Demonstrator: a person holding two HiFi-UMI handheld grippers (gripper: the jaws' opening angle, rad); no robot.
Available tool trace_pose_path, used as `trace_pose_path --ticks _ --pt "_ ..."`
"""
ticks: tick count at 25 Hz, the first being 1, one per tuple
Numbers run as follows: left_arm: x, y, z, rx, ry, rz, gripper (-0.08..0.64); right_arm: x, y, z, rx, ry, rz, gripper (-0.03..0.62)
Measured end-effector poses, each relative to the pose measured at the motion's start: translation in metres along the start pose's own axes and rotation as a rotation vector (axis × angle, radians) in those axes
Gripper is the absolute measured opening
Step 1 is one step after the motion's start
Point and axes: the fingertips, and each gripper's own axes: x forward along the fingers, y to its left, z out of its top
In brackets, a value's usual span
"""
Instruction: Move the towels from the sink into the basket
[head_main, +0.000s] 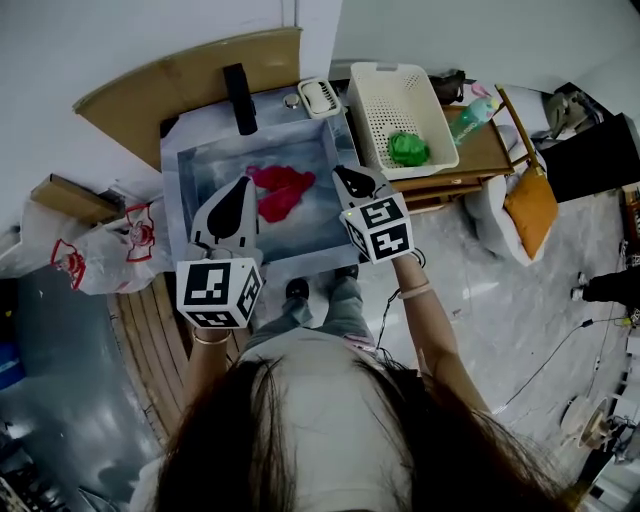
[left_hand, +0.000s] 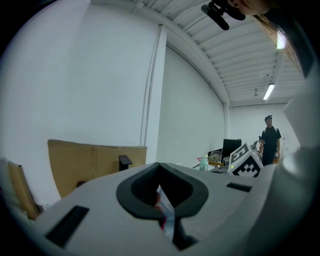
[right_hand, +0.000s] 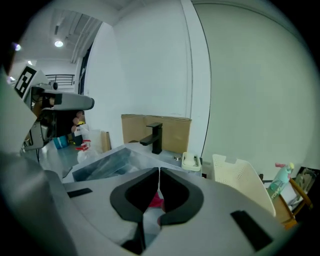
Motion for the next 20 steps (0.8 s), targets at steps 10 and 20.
trace_pose_path --ticks 10,20 --pt "-0.015 0.029 -0.017 -0.026 0.017 0.030 0.003 0.050 0.041 -0.018 -0.091 0.115 0.109 0.029" --pt "-0.018 0.060 -0.040 -0.064 0.048 0.098 0.003 0.100 0.067 -0.042 -0.184 0.239 0.217 0.046"
